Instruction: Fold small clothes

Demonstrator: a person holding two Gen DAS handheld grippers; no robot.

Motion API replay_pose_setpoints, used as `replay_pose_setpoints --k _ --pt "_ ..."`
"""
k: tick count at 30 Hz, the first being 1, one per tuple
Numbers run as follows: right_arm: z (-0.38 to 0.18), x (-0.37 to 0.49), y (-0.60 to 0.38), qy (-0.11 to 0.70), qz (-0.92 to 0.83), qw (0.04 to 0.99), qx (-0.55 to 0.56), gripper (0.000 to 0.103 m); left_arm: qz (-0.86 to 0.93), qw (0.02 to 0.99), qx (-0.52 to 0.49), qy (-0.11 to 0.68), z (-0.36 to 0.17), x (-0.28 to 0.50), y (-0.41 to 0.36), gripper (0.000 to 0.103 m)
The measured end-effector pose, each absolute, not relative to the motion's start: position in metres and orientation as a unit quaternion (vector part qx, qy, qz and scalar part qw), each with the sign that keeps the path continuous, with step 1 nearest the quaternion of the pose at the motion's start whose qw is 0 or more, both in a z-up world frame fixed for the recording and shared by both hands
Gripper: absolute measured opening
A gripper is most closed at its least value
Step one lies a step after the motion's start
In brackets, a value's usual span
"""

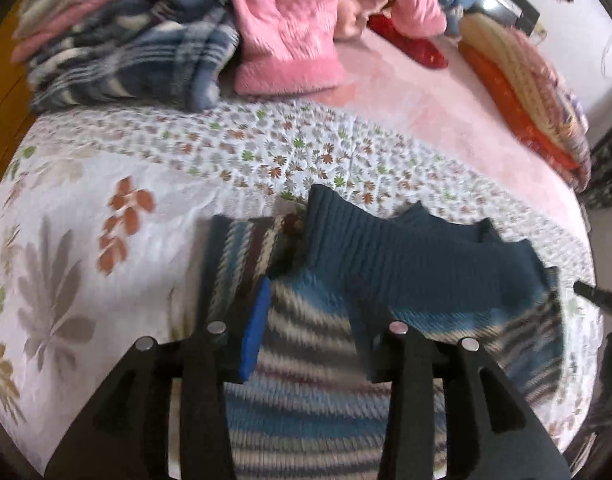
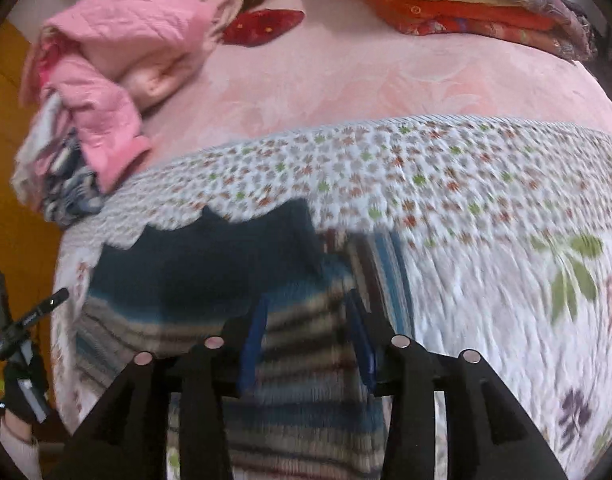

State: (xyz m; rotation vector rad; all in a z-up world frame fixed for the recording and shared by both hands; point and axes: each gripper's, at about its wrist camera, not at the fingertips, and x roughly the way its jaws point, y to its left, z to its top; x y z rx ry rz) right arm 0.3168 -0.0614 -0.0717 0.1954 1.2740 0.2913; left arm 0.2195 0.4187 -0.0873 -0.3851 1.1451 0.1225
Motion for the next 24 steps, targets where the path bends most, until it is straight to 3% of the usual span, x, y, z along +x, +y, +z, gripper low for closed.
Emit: replay_pose_setpoints --k 5,11,13,15,18,24 --pt "-0.068 0.258 -0.082 0.615 0.131 0.775 0.071 0.052 0.031 0.815 -0.195 0.545 -0.066 0.173 0.394 0.048" --pt "-0.103 0.222 -0.097 0.656 0.111 0.742 0.081 0.052 0.013 0.799 -0.188 0.571 -0.096 0.149 0.363 0.048" --pt "-0.111 0.219 -0.097 0.666 0.120 0.732 0.080 0.040 0.018 0.797 -0.177 0.578 -0.108 0.148 0.361 0.048" --pt "-0.113 0.217 -0.098 0.668 0.125 0.729 0.083 0.019 0.026 0.790 -0.159 0.592 -0.122 0.149 0.360 0.048" --pt "-0.107 0.217 -0.104 0.667 0.139 0.726 0.093 0.013 0.032 0.782 -0.150 0.605 -0.137 0.150 0.364 0.048" --pt "-0.139 0.214 -0.118 0.712 0.113 0.689 0.078 0.012 0.053 0.764 -0.165 0.622 -0.162 0.154 0.383 0.048"
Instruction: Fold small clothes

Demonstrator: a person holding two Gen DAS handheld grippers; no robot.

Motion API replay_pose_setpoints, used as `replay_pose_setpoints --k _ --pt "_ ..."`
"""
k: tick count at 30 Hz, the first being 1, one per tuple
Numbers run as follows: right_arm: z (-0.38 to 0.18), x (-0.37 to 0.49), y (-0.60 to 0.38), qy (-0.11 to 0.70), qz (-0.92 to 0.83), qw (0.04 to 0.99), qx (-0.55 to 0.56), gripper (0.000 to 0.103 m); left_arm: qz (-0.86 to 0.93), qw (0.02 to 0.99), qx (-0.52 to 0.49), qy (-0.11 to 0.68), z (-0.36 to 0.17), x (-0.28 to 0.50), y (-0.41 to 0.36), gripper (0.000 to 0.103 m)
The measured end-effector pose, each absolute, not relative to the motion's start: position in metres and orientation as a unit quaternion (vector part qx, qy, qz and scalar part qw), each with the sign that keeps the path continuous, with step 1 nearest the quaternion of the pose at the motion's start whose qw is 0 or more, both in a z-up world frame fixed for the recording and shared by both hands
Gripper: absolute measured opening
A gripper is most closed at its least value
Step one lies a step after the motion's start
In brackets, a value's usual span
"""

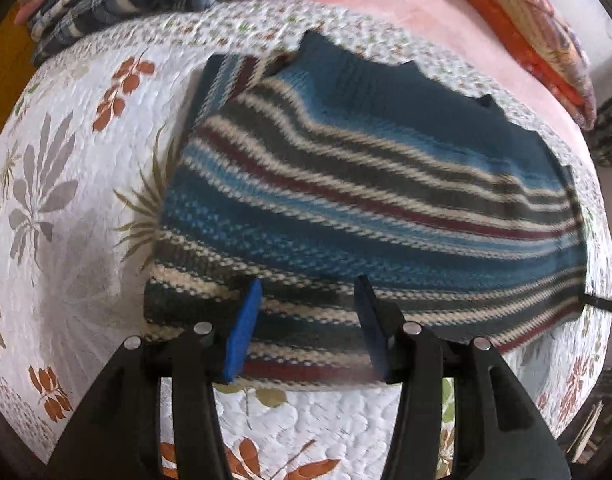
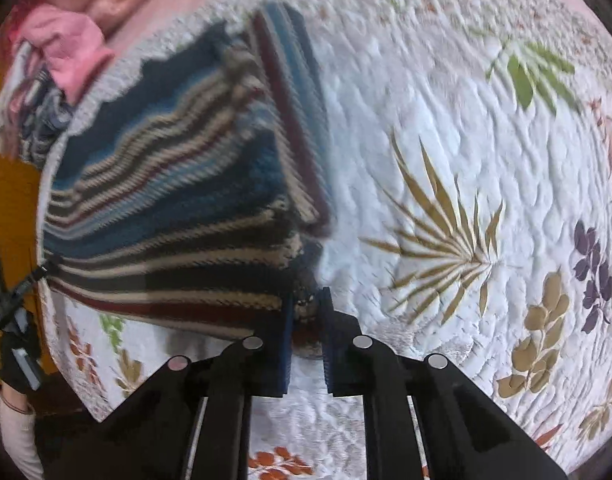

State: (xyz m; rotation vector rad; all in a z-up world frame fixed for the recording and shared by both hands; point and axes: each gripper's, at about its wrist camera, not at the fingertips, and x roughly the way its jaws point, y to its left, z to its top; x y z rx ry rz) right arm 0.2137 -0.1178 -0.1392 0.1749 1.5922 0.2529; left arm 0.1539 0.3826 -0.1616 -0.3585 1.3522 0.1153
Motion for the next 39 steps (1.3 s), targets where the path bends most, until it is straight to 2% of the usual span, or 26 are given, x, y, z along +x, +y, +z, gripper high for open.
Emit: replay_pose_setpoints --k 2,4,6,9,11,14,26,28,29,30,32,36,39 --pt "-0.140 0.214 -0.116 0.713 0.120 0.687 0.073 0.014 0.054 0.764 -0.175 0.619 -0.162 0.154 0.385 0.048" --pt "-0.130 0.218 -0.117 0.702 0.129 0.696 0.082 0.021 0.054 0.774 -0.171 0.608 -0.156 0.156 0.385 0.048" --pt "-0.117 0.223 -0.119 0.682 0.131 0.714 0.091 0.045 0.046 0.787 -0.167 0.593 -0.148 0.158 0.381 0.048" --pt "-0.108 0.230 -0.125 0.659 0.128 0.733 0.105 0.060 0.032 0.799 -0.170 0.576 -0.142 0.162 0.376 0.053" --pt "-0.109 0.237 -0.130 0.655 0.124 0.735 0.125 0.064 0.028 0.801 -0.170 0.574 -0.142 0.164 0.370 0.053" --pt "-0.119 0.248 -0.131 0.657 0.127 0.729 0.145 0.065 0.023 0.799 -0.171 0.576 -0.148 0.168 0.364 0.053" --pt "-0.160 0.260 -0.126 0.667 0.138 0.710 0.180 0.068 0.019 0.798 -0.166 0.579 -0.163 0.177 0.366 0.054" --pt "-0.159 0.261 -0.121 0.661 0.145 0.715 0.175 0.058 0.017 0.799 -0.162 0.579 -0.164 0.177 0.364 0.055" --pt "-0.158 0.262 -0.118 0.658 0.153 0.715 0.180 0.045 0.015 0.799 -0.159 0.579 -0.164 0.177 0.364 0.055" --pt "-0.157 0.263 -0.116 0.656 0.158 0.715 0.184 0.037 0.015 0.800 -0.158 0.579 -0.164 0.177 0.364 0.055" --pt "-0.149 0.262 -0.111 0.648 0.172 0.721 0.175 0.030 0.013 0.800 -0.161 0.578 -0.164 0.177 0.365 0.055" --pt "-0.129 0.261 -0.113 0.621 0.207 0.734 0.181 0.028 0.012 0.798 -0.171 0.578 -0.165 0.177 0.369 0.055" --pt "-0.139 0.261 -0.121 0.633 0.189 0.726 0.189 0.027 0.011 0.798 -0.166 0.579 -0.165 0.176 0.368 0.055"
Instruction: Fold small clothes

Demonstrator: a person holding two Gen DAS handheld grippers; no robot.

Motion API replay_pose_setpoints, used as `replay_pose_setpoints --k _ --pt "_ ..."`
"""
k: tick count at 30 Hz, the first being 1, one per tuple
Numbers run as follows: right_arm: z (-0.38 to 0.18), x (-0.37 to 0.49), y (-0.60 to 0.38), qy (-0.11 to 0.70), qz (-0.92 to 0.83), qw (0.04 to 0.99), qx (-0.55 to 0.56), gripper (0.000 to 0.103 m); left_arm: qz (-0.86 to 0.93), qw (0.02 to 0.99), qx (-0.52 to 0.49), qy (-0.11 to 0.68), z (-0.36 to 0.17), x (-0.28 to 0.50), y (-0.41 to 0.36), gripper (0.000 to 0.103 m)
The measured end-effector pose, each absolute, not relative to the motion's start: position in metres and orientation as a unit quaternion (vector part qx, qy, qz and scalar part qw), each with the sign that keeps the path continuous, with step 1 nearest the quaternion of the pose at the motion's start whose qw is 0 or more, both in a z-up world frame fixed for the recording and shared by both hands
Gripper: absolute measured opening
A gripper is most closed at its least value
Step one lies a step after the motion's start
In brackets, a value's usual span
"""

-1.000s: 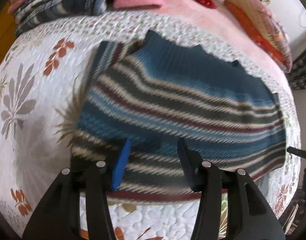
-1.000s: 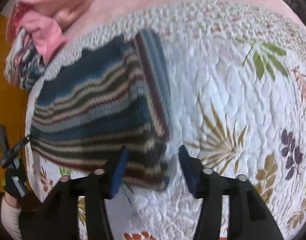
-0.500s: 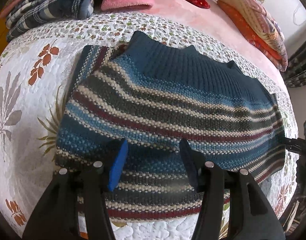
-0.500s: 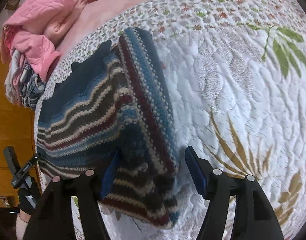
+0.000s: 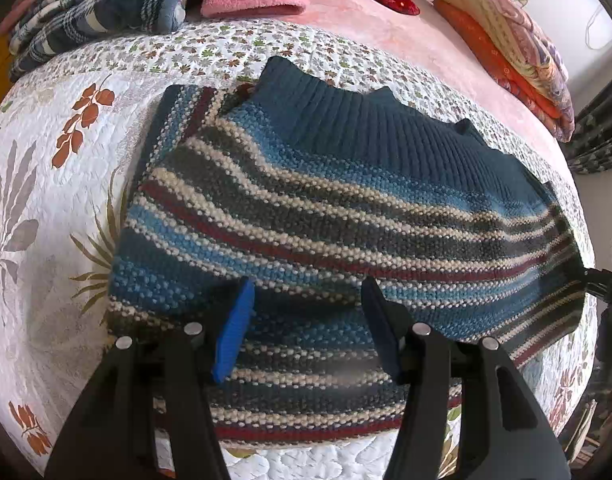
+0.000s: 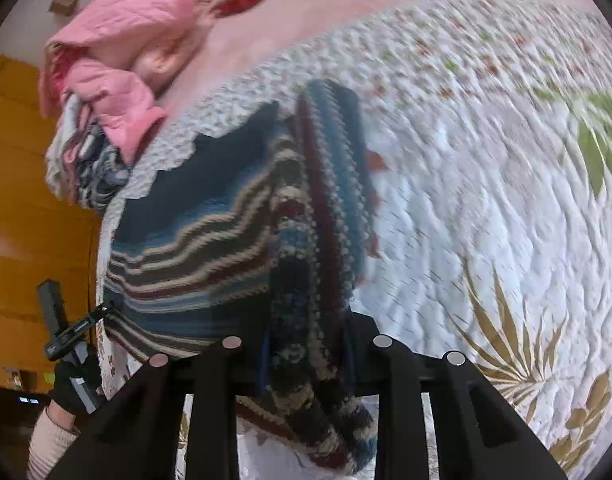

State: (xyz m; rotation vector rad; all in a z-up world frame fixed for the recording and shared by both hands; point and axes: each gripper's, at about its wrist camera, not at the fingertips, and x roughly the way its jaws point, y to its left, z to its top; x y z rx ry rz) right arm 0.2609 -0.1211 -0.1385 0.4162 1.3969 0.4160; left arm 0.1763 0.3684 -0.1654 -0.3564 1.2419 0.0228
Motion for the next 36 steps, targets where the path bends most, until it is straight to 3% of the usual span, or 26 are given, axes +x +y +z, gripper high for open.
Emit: replay_pose_setpoints --k 21,36 --pt "-0.154 0.258 -0.116 0.648 0.155 0.727 0.166 0.028 0.009 0.798 -0.156 0.582 -0.167 0.177 0.366 0.056" --pt "-0.060 0.258 -0.016 0.609 0.219 0.748 0.147 0.025 0.014 0.807 -0.205 0.554 -0.141 0.176 0.391 0.056"
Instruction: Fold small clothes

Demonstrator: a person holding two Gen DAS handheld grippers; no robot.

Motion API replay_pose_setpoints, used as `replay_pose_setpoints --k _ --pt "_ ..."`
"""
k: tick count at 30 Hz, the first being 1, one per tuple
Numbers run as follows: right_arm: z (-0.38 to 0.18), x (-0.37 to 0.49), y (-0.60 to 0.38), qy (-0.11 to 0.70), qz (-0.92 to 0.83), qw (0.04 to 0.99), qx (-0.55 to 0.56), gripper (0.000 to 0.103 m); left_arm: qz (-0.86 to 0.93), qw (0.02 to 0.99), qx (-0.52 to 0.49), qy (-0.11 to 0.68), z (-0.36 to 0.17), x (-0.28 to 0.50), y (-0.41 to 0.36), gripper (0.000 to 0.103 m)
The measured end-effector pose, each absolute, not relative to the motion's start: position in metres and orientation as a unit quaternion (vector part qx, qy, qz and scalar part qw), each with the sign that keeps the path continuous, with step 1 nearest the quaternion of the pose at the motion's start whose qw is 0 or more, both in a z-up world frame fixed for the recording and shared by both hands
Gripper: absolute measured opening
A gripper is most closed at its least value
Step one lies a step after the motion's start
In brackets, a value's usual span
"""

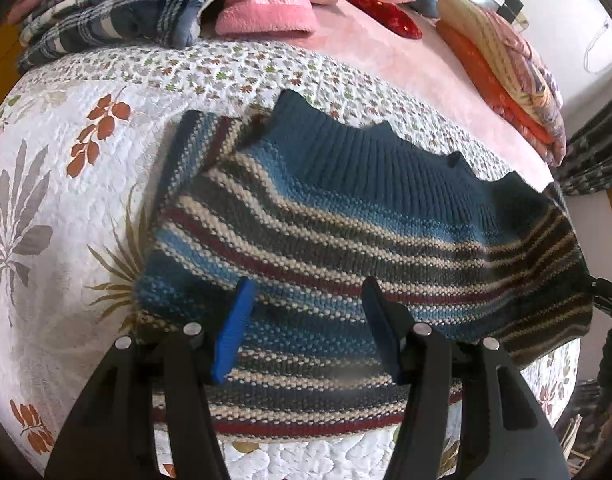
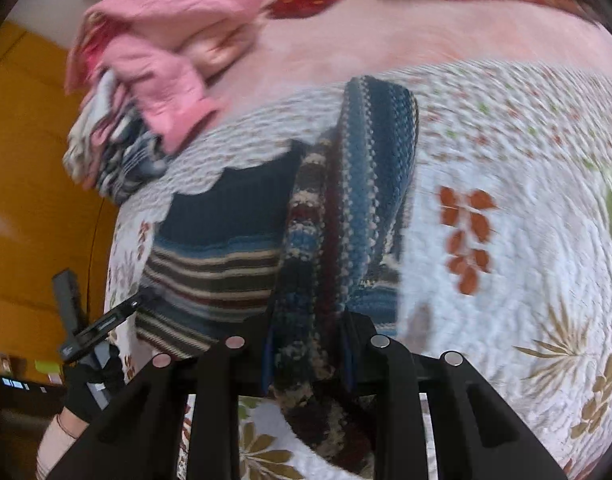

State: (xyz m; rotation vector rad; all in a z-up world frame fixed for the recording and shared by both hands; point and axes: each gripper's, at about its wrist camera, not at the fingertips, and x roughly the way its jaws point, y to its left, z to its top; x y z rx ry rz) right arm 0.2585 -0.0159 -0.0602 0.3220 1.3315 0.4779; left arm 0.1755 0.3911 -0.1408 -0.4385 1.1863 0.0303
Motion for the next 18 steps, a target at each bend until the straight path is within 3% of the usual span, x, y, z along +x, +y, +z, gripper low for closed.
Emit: replay_pose_setpoints --k 18 --pt "-0.083 0.235 0.106 0.630 0.254 0.733 0.001 0.026 0.008 0.803 -0.241 0.545 -0.136 0.174 0.405 0.056"
